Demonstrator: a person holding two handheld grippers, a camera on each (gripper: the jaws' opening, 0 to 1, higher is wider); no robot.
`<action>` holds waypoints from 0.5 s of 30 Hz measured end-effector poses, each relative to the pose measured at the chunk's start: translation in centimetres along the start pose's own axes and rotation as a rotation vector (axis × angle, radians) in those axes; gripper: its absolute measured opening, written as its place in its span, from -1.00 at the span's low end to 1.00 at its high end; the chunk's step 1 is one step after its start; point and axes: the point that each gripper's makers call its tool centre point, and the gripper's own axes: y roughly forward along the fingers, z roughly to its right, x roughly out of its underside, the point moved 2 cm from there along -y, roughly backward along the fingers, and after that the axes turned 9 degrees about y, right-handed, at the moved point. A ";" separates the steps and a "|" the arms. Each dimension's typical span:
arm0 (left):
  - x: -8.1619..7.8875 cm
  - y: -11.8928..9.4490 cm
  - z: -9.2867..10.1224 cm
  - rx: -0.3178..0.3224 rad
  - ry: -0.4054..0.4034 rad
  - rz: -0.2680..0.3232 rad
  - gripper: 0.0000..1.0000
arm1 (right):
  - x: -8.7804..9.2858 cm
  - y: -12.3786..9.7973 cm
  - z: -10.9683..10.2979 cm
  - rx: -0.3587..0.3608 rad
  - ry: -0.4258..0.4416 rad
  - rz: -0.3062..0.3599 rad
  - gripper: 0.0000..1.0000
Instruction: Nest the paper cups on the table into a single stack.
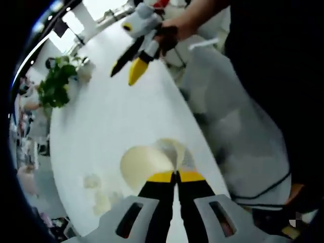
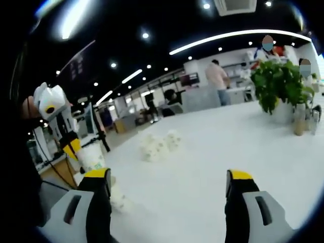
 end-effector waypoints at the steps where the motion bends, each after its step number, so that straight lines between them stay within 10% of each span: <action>1: 0.0 0.1 0.0 0.001 0.014 -0.003 -1.00 | 0.0 -0.1 0.1 0.003 0.001 0.000 0.84; 15: 0.5 2.4 0.7 0.048 0.073 -0.016 -0.99 | 0.1 -0.9 0.3 0.023 0.012 0.003 0.83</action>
